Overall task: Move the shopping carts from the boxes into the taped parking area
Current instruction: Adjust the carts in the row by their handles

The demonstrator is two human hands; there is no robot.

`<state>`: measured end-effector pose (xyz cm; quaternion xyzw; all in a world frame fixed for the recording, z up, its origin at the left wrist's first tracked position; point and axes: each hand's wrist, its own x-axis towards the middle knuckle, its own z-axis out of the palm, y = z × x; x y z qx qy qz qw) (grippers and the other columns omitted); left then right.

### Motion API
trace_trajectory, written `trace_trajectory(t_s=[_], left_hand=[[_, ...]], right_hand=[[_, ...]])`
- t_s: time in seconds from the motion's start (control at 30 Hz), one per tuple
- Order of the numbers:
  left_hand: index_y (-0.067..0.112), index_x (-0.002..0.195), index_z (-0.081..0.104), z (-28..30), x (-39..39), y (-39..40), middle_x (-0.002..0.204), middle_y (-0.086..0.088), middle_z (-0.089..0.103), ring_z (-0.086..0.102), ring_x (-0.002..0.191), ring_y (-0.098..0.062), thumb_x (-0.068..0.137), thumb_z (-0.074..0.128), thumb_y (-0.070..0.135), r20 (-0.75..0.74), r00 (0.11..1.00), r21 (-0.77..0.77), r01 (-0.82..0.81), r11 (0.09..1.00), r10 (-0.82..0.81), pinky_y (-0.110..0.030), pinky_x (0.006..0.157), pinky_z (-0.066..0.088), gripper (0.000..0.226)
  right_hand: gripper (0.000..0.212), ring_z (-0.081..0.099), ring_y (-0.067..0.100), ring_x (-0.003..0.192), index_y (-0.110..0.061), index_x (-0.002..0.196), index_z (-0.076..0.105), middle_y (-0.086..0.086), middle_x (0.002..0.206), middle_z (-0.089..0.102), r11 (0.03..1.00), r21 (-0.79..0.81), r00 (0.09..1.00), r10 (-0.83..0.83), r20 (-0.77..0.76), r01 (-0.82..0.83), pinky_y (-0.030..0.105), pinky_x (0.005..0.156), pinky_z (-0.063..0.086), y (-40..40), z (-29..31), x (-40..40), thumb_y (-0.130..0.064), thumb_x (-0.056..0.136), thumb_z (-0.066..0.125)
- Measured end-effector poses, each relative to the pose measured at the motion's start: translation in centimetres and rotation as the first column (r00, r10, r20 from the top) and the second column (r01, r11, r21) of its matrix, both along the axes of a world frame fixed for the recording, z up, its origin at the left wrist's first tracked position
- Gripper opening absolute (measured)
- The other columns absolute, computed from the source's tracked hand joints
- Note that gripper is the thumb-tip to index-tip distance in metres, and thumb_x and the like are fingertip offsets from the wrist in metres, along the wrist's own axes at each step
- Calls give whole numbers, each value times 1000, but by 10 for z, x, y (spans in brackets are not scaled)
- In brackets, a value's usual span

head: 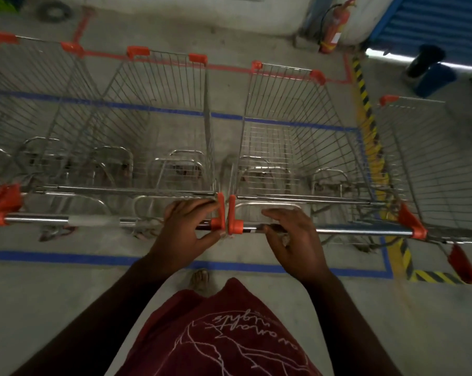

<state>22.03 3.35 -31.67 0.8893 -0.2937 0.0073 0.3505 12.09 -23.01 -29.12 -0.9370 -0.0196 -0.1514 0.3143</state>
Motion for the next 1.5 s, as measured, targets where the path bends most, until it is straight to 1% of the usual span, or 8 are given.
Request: trace_trajectory(t_s=[0.23,0.4,0.77,0.87,1.07,1.23,1.3,1.5], left_hand=[[26,136,65,28,-2,-62,135,10,62,56,125,-12,94,63,47,-8,980,-60,196,979,-197,-46,110,34,47],[30,131,68,40,-10,-115,130,12,66,57,119,-7,95,63,44,6,967,-27,255,967,-255,-30,111,30,38],[28,128,66,31,-111,-320,126,12,68,63,118,-12,94,69,37,-9,969,-136,243,960,-247,-51,100,46,35],[26,130,67,34,-140,-364,128,12,68,63,120,-12,95,69,37,-67,964,-130,246,961,-256,-53,101,47,37],[30,129,67,37,-155,-421,129,14,66,63,120,-10,93,70,40,-95,971,-92,211,973,-220,-51,101,48,37],[31,125,68,23,-152,-444,130,11,66,60,125,-15,76,55,71,-38,999,202,8,979,0,-44,114,21,65],[31,125,68,13,-151,-452,128,10,68,62,123,-17,71,55,78,-42,997,281,-43,959,58,-45,116,16,73],[31,109,72,-2,-149,-461,97,9,75,70,99,-19,82,62,66,63,995,217,-91,972,79,-43,109,28,45]], right_hand=[[32,65,18,119,-17,130,70,-3,126,72,999,30,999,-33,-10,34,47,99,49,-6,8,5,-26,99,68],[34,62,10,125,-18,130,69,-10,131,69,946,312,995,-95,-7,93,38,103,50,-46,19,-15,-16,97,73],[34,60,10,131,-17,134,66,-13,131,69,876,481,999,-42,3,36,57,114,41,-233,36,-118,-29,102,64],[32,60,12,132,-21,132,67,-16,131,68,875,481,998,-48,-28,56,38,110,45,-280,40,-146,-26,100,66],[31,65,13,120,-24,129,69,-9,127,71,953,218,978,-201,-56,209,44,100,52,-358,12,-172,-35,101,61],[101,35,29,152,-36,157,37,-4,166,37,917,-360,883,-306,-356,173,60,123,22,-408,-13,-197,-69,72,80],[110,27,29,156,-36,159,35,-4,168,34,917,-365,864,-308,-398,159,61,124,11,-421,-16,-203,-73,66,81],[120,57,18,133,-37,162,27,-13,132,69,945,-322,852,-211,-480,53,47,127,-2,-441,-24,-203,-91,62,65]])
